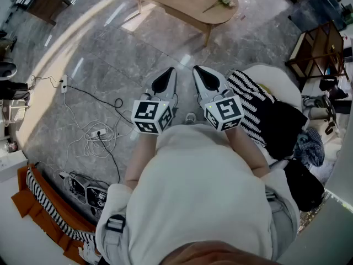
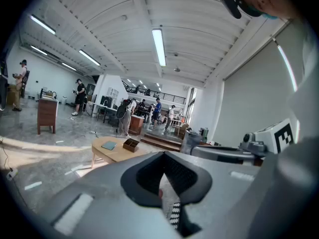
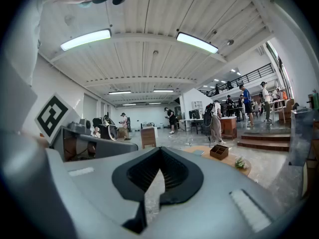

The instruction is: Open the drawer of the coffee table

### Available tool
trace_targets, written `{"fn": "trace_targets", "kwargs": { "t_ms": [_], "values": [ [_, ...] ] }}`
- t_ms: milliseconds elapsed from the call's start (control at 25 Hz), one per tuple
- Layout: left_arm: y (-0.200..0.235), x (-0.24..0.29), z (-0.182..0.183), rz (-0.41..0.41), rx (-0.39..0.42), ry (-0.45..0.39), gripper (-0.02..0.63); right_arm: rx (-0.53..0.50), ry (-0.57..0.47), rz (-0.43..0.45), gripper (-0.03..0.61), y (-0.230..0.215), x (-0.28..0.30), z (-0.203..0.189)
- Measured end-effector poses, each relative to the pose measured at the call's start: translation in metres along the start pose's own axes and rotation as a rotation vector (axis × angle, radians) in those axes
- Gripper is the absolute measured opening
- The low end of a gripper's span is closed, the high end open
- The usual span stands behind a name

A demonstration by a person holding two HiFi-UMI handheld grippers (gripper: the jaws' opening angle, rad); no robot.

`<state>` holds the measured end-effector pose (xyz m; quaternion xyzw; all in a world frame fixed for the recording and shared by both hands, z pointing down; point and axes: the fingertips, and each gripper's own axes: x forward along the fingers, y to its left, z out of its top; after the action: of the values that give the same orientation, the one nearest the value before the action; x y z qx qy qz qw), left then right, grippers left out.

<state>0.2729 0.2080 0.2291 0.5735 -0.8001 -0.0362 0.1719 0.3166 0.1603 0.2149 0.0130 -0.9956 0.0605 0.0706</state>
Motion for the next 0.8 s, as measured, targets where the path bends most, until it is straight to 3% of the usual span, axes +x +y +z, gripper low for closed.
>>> {"fn": "trace_targets", "kwargs": {
  "t_ms": [400,800],
  "values": [
    [-0.002,-0.013,-0.011,0.018,0.011,0.013,0.002,-0.004,-0.019,0.051,-0.002,0.014,-0.008,-0.001],
    [0.01,-0.015,-0.013,0.064,-0.04,-0.002,0.002,0.016,0.002,0.11,0.002,0.021,-0.004,-0.01]
  ]
}}
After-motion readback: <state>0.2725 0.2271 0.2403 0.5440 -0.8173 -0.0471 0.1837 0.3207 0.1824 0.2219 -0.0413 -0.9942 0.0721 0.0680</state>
